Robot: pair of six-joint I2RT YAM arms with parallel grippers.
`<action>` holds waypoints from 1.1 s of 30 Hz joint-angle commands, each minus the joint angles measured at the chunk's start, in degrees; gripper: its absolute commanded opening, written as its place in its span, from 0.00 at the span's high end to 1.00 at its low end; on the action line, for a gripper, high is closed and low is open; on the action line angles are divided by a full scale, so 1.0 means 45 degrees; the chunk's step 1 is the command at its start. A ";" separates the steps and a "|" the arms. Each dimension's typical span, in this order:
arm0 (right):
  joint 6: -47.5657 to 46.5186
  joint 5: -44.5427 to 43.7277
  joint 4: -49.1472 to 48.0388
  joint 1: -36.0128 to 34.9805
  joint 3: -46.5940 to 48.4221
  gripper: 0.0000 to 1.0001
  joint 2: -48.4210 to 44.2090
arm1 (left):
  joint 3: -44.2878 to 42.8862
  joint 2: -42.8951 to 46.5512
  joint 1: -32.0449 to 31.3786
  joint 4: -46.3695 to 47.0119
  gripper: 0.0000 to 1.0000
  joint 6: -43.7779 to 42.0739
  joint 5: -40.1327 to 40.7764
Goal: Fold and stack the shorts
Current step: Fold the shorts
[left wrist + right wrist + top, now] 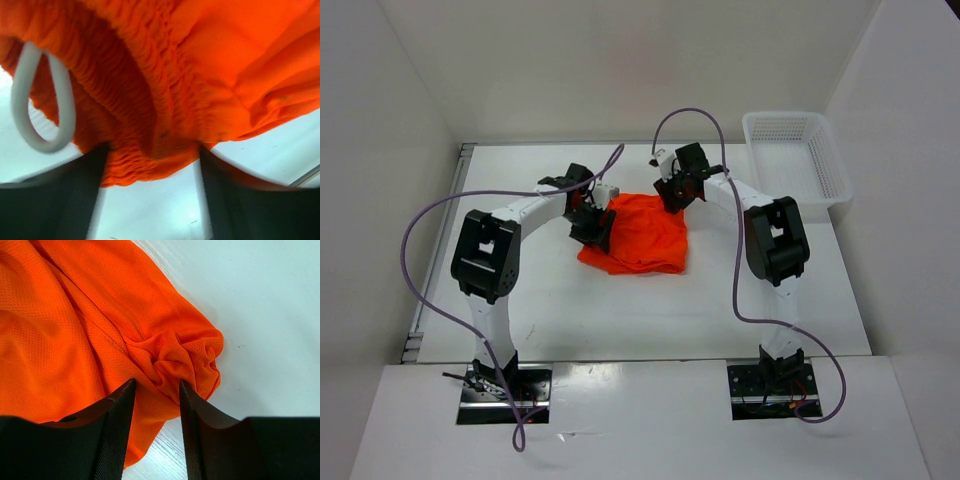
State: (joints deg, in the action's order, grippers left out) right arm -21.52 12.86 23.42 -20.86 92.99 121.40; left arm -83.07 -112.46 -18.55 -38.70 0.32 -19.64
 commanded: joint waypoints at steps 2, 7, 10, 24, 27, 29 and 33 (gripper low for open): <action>-0.0218 -0.0162 -0.0263 -0.0110 0.0156 0.54 0.0248 | -0.0076 -0.0612 -0.0137 0.0592 0.61 -0.0070 -0.0187; -0.0335 -0.0046 -0.0263 -0.0245 -0.0116 0.69 0.0248 | -0.0662 -0.0945 -0.0137 0.0455 0.87 -0.0070 -0.1026; -0.0335 -0.0046 -0.0263 -0.0247 -0.0235 0.83 0.0248 | -0.0662 -0.0771 -0.0137 0.0300 1.00 -0.0070 -0.0891; 0.2163 -0.2507 -0.1591 0.0476 0.1816 1.00 0.0559 | 0.0429 0.1496 -0.0155 -0.1928 1.00 -0.0070 0.0731; 0.2165 -0.2507 -0.1591 0.0476 0.1700 1.00 0.1045 | 0.0841 0.1340 -0.0156 -0.1597 1.00 -0.0070 0.0575; 0.2010 -0.2507 -0.1708 0.0476 0.1699 1.00 0.1242 | 0.1232 0.1164 -0.0156 -0.1169 1.00 -0.0070 0.0768; 0.1717 -0.2818 -0.1825 0.0476 0.1855 1.00 0.1556 | 0.1350 0.0639 -0.0156 -0.0524 1.00 -0.0070 0.1180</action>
State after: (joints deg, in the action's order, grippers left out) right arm -12.95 3.95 18.81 -19.38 99.00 127.22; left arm -77.69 -108.09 -19.59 -40.97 0.25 -16.64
